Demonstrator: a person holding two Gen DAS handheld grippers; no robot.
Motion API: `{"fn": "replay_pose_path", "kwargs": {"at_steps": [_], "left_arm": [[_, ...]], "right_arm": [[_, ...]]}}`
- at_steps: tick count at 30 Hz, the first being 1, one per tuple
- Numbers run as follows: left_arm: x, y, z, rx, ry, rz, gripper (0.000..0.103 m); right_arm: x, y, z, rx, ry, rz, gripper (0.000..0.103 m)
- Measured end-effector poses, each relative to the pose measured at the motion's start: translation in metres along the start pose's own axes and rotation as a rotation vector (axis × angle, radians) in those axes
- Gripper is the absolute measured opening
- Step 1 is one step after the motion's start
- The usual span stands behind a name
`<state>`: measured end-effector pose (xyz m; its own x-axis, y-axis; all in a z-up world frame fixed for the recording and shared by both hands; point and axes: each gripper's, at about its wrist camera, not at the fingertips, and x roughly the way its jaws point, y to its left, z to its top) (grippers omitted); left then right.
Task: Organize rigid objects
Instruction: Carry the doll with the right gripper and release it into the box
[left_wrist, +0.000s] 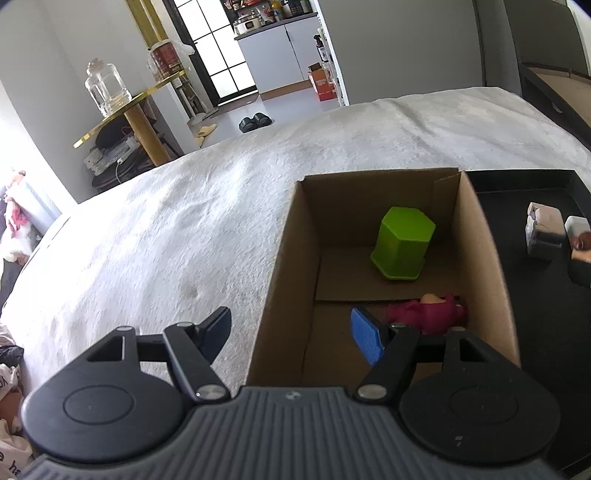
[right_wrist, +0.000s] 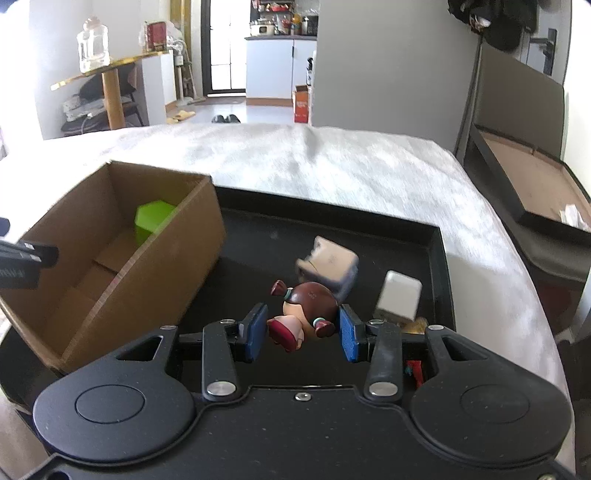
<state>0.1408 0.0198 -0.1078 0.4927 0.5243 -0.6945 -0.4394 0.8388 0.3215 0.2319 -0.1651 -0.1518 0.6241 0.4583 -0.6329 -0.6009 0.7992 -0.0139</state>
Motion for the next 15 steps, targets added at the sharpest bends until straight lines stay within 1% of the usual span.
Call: {"fn": "replay_pose_path", "kwargs": {"at_steps": [4, 11, 15], "left_arm": [[0.0, 0.008, -0.004, -0.016, 0.003, -0.006, 0.07], [0.001, 0.025, -0.01, -0.075, -0.009, -0.009, 0.07], [0.0, 0.029, -0.016, -0.088, -0.02, -0.025, 0.07]], "right_arm": [[-0.007, 0.008, 0.012, 0.022, -0.017, 0.03, 0.041], [-0.014, 0.03, 0.031, -0.01, -0.062, 0.051, 0.041], [-0.015, 0.042, 0.041, -0.021, -0.076, 0.056, 0.041]]}}
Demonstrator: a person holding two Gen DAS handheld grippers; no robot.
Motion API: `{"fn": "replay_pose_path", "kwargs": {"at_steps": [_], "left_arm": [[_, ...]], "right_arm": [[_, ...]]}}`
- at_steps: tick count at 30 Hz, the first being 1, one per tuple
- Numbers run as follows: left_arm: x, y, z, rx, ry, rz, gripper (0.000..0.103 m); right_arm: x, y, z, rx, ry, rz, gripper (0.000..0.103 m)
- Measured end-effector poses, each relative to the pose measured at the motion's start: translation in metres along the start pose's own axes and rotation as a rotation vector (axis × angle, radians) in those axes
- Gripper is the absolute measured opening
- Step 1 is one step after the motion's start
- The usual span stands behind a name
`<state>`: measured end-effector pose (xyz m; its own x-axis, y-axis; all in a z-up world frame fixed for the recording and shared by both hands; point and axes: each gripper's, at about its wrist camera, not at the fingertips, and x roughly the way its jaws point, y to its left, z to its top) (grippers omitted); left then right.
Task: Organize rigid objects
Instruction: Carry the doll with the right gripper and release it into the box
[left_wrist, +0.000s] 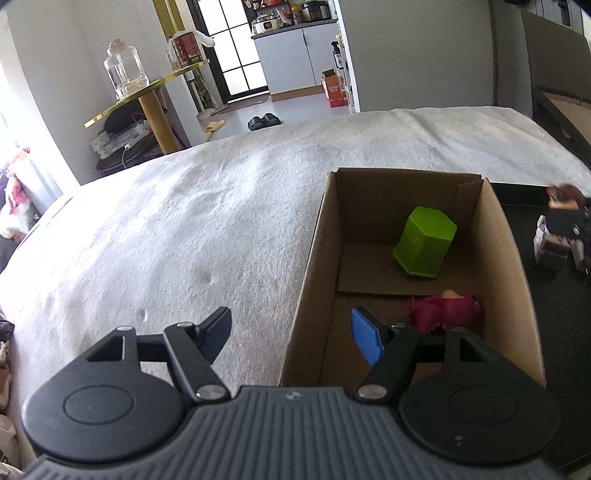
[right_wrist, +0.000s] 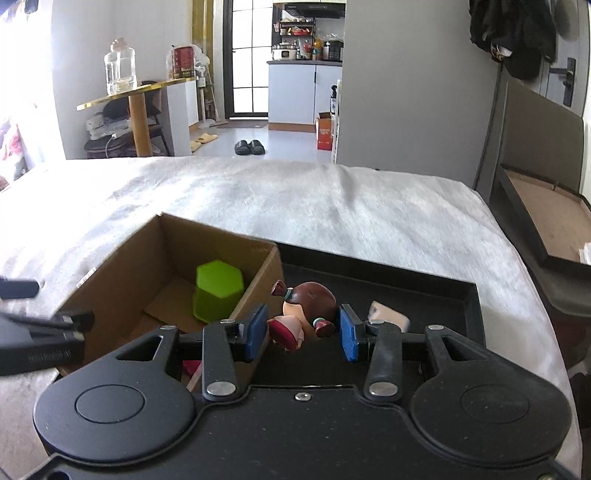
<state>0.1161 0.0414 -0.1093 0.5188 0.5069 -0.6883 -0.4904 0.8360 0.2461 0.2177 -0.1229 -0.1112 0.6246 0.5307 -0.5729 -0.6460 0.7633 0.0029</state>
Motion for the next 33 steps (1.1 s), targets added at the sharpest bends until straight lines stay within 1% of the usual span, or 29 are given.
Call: {"fn": "replay_pose_path", "kwargs": {"at_steps": [2, 3, 4, 9, 12, 13, 14, 15, 17, 22, 28, 31, 33], "left_arm": [[0.0, 0.001, -0.002, -0.007, -0.001, -0.024, 0.066], [0.0, 0.002, -0.003, -0.009, -0.003, -0.036, 0.066], [0.0, 0.003, -0.004, -0.011, -0.008, -0.044, 0.063], [0.002, 0.008, -0.004, -0.04, -0.013, -0.086, 0.043], [0.005, 0.011, -0.005, -0.044, -0.013, -0.096, 0.033], [0.007, 0.012, -0.005, -0.05, -0.01, -0.102, 0.026], [0.008, 0.014, -0.006, -0.057, -0.006, -0.108, 0.022], [0.009, 0.015, -0.006, -0.062, -0.004, -0.113, 0.02], [0.011, 0.016, -0.006, -0.064, -0.005, -0.118, 0.011], [0.011, 0.019, -0.007, -0.07, -0.011, -0.129, 0.011], [0.01, 0.019, -0.007, -0.07, -0.01, -0.134, 0.011], [0.01, 0.02, -0.006, -0.069, -0.007, -0.128, 0.011], [0.01, 0.02, -0.005, -0.076, -0.004, -0.126, 0.011]], "right_arm": [[-0.001, 0.007, 0.004, -0.015, -0.007, 0.004, 0.041], [0.0, 0.01, 0.006, -0.022, -0.009, 0.008, 0.041], [0.001, 0.013, 0.009, -0.027, -0.011, 0.012, 0.041], [0.007, 0.031, 0.017, -0.059, -0.013, 0.035, 0.041], [0.011, 0.041, 0.019, -0.075, -0.009, 0.052, 0.041], [0.013, 0.044, 0.02, -0.081, -0.008, 0.056, 0.041], [0.015, 0.047, 0.02, -0.089, -0.005, 0.06, 0.041], [0.017, 0.049, 0.02, -0.095, -0.001, 0.062, 0.041], [0.02, 0.053, 0.019, -0.104, 0.005, 0.067, 0.041], [0.028, 0.061, 0.018, -0.122, 0.02, 0.068, 0.041], [0.038, 0.068, 0.01, -0.131, 0.047, 0.048, 0.042], [0.036, 0.069, 0.009, -0.146, 0.04, 0.043, 0.049], [0.033, 0.069, 0.009, -0.155, 0.031, 0.032, 0.056]]}}
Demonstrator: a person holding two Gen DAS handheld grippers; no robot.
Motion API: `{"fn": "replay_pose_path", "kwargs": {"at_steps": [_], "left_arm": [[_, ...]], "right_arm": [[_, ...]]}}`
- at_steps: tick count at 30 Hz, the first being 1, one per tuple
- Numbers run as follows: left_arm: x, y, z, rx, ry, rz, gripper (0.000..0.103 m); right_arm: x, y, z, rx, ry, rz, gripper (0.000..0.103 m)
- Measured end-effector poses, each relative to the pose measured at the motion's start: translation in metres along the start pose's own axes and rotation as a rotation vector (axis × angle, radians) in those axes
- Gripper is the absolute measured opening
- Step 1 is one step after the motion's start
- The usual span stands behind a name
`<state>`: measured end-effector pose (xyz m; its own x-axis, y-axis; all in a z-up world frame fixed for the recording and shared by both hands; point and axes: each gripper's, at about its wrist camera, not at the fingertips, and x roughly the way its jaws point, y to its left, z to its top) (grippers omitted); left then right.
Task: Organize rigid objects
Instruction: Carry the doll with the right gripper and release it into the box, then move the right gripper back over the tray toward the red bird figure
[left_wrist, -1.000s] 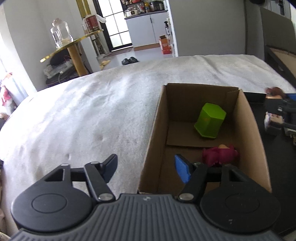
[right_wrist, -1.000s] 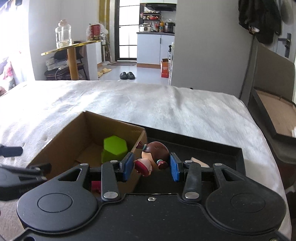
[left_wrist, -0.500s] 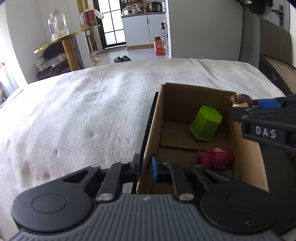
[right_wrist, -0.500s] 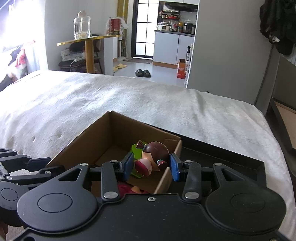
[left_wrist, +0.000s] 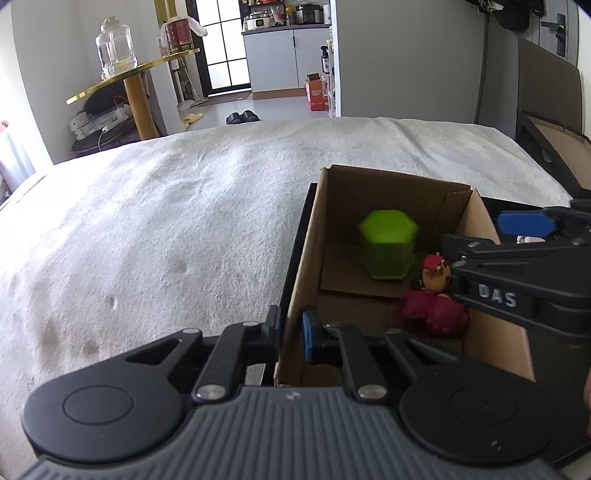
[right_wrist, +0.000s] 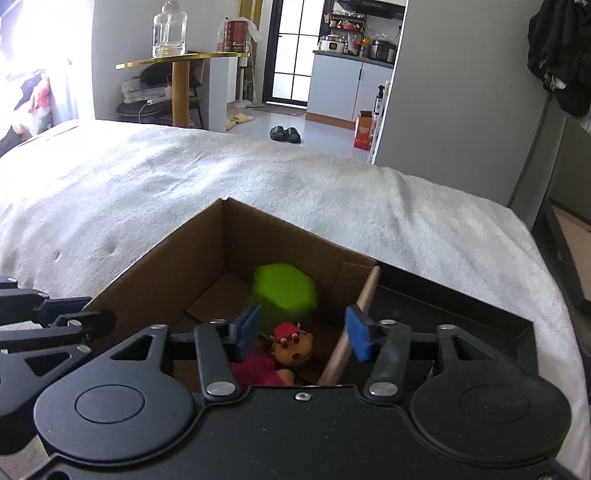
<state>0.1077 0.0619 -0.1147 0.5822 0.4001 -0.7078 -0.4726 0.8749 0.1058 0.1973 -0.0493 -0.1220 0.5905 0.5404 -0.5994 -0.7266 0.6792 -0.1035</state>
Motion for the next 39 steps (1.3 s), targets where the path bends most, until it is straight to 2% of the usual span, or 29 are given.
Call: {"fn": "replay_pose_path", "kwargs": {"at_steps": [9, 13, 18, 23, 30, 35, 39], "left_arm": [[-0.003, -0.01, 0.004, 0.026, -0.009, 0.032, 0.012], [-0.004, -0.014, 0.006, 0.037, -0.001, 0.042, 0.015], [-0.007, -0.02, 0.008, 0.051, -0.001, 0.05, 0.025], [-0.011, -0.033, 0.01, 0.085, -0.015, 0.05, 0.043], [-0.008, -0.049, 0.01, 0.138, 0.002, 0.075, 0.06], [-0.007, -0.059, 0.009, 0.177, 0.005, 0.083, 0.067], [-0.005, -0.061, 0.009, 0.188, 0.005, 0.103, 0.072]], "right_arm": [[-0.015, -0.033, -0.004, 0.077, 0.003, -0.028, 0.058], [-0.019, -0.047, -0.01, 0.104, 0.012, -0.04, 0.06], [-0.021, -0.061, -0.02, 0.133, 0.024, -0.057, 0.062], [-0.022, -0.075, -0.032, 0.157, 0.041, -0.068, 0.062], [-0.024, -0.098, -0.048, 0.198, 0.068, -0.099, 0.065], [-0.026, -0.112, -0.061, 0.213, 0.079, -0.144, 0.08], [-0.024, -0.123, -0.072, 0.224, 0.087, -0.164, 0.083]]}}
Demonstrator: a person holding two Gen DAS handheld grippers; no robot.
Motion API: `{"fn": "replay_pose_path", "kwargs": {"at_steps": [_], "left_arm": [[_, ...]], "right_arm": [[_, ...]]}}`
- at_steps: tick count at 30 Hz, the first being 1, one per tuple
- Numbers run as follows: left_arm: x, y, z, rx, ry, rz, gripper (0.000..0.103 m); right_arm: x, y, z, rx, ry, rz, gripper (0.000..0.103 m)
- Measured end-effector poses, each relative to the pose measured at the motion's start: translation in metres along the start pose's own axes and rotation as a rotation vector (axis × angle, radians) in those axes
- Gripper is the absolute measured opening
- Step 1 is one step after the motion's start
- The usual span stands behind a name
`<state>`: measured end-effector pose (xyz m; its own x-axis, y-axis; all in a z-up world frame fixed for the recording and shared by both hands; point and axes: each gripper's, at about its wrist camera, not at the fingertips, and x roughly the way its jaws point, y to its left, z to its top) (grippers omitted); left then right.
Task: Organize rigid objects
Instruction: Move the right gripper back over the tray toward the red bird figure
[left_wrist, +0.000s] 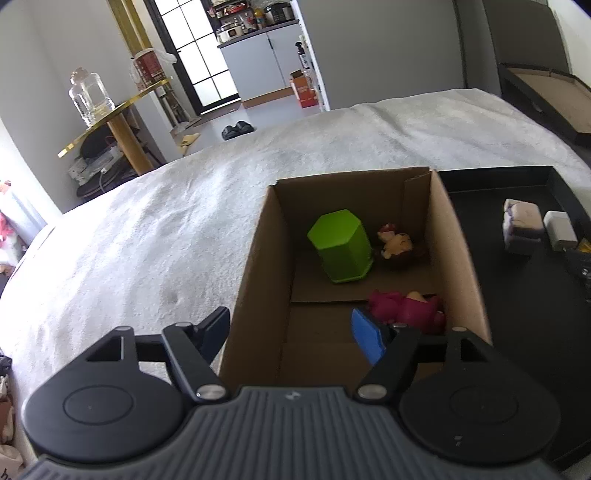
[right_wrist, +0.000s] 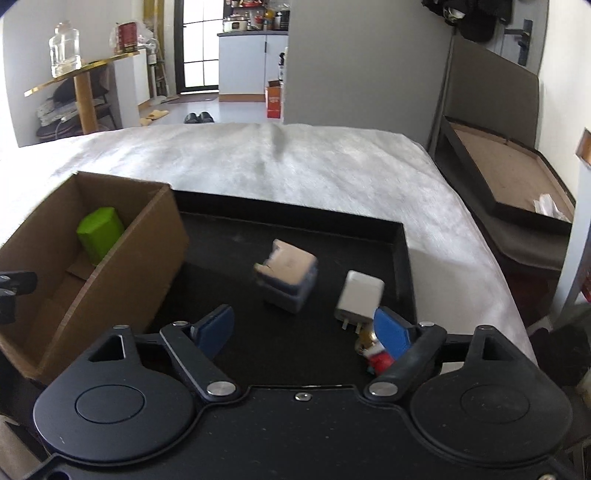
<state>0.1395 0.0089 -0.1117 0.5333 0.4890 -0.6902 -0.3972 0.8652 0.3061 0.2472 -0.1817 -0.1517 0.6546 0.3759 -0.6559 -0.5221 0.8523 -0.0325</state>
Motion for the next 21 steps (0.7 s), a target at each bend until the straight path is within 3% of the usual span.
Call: {"fn": "replay_pose_path", "kwargs": {"at_steps": [10, 19, 21], "left_arm": [[0.002, -0.001, 0.002, 0.0, 0.007, 0.027, 0.075], [0.001, -0.006, 0.003, 0.016, 0.014, 0.043, 0.075], [0.001, -0.006, 0.003, 0.013, 0.017, 0.046, 0.075]], "right_arm": [[0.027, -0.027, -0.017, 0.008, 0.022, -0.063, 0.083], [0.046, -0.038, -0.022, -0.011, 0.047, -0.061, 0.063], [0.049, -0.039, -0.025, -0.019, 0.054, -0.06, 0.055]]}}
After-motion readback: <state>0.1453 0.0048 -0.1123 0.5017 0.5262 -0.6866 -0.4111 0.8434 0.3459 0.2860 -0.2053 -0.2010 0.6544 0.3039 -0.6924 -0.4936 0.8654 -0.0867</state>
